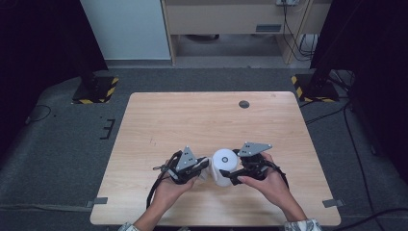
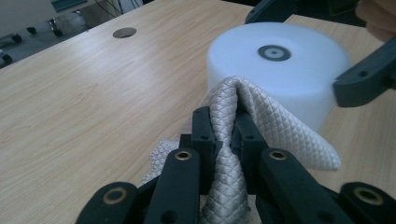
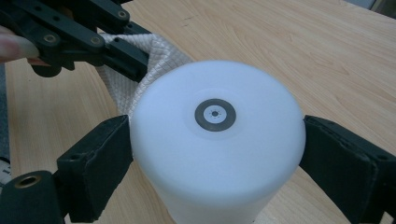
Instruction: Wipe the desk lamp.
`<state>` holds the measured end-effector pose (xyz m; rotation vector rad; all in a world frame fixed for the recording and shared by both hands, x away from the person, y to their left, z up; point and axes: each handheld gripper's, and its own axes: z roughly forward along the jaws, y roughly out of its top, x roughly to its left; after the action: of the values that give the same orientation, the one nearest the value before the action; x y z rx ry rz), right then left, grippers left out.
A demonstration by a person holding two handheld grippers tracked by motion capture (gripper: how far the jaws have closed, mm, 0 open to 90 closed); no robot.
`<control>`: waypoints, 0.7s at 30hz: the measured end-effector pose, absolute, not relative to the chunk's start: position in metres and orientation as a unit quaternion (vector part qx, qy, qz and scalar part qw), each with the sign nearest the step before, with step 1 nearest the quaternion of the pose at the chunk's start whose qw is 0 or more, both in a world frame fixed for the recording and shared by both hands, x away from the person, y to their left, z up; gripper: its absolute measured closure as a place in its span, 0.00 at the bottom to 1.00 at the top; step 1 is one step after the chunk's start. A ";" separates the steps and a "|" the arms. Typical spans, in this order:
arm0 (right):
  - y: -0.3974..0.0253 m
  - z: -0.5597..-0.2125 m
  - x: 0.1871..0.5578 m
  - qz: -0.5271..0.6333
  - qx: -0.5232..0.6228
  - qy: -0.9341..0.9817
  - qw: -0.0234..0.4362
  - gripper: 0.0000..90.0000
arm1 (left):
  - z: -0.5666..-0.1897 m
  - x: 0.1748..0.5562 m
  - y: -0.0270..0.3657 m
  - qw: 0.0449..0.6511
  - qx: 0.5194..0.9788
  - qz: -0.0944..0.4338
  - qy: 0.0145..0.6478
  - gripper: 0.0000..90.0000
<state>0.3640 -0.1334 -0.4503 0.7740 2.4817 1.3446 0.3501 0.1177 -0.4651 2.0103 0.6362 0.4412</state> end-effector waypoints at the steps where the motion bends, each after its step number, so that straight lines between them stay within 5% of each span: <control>1: -0.133 -0.450 0.364 0.457 0.263 0.843 0.107 0.12 | -0.466 0.353 0.118 0.473 0.821 0.181 0.264 0.90; 21: -0.131 -0.451 0.365 0.458 0.264 0.841 0.111 0.12 | -0.463 0.341 0.118 0.470 0.826 0.176 0.255 0.90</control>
<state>0.3652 -0.1308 -0.4511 0.7760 2.4708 1.3448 0.3412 0.1185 -0.4635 2.0252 0.6247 0.4319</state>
